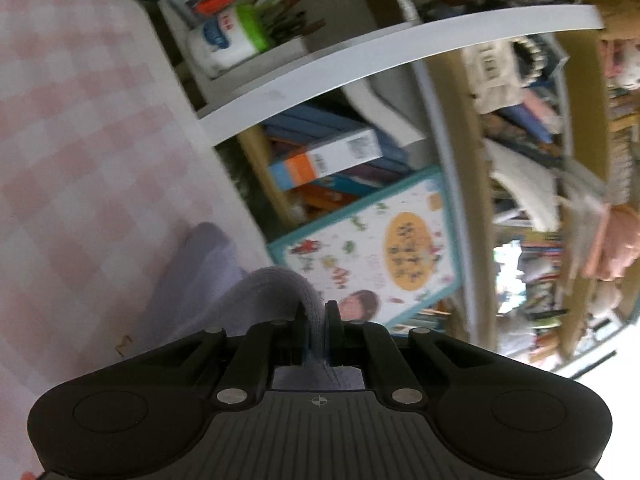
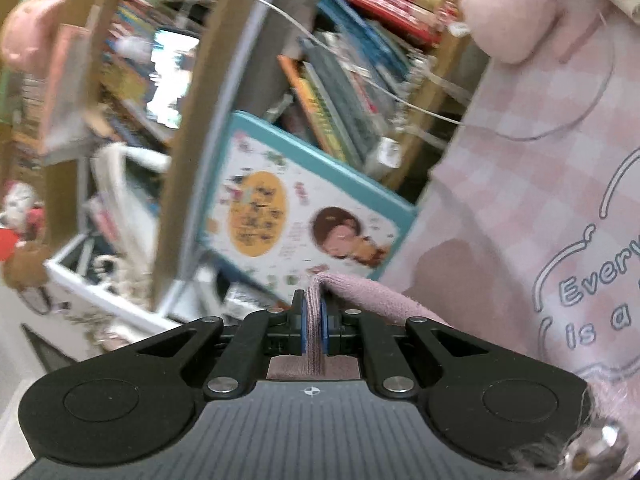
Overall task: Fold clothes
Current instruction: 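Lift both side edges with both tools, raising the sweater off the table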
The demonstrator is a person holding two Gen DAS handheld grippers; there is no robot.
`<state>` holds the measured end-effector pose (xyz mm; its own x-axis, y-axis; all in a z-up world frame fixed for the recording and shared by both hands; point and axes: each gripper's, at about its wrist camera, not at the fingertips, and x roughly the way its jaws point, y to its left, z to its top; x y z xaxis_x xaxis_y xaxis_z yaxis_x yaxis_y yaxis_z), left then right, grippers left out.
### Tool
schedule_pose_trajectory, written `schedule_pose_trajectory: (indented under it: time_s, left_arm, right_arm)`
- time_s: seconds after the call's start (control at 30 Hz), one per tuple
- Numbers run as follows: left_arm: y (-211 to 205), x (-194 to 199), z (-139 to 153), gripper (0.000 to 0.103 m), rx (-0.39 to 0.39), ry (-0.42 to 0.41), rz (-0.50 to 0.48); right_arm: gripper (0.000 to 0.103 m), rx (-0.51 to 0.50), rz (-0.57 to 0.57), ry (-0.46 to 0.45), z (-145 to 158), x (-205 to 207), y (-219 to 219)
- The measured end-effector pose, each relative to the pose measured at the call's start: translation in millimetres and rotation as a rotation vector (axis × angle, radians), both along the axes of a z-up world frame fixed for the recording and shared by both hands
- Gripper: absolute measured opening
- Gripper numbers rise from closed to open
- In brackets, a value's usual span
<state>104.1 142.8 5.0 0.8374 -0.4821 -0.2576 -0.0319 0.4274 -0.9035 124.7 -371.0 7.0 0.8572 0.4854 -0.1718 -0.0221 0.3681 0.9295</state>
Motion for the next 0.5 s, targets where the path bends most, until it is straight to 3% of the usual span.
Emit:
schedule_pose_trajectory:
  time_s: [0.13,0.5]
  left_arm:
    - [-1,14,-11,0.006,0.035,0.048,0.009]
    - [-3,30,-29,0.013,0.107,0.108,-0.011]
  right_arm:
    - [0.007,-0.045,-0.015,0.046,-19,14,7]
    - [0.008,-0.035,-0.041,0.115,-51,21,10]
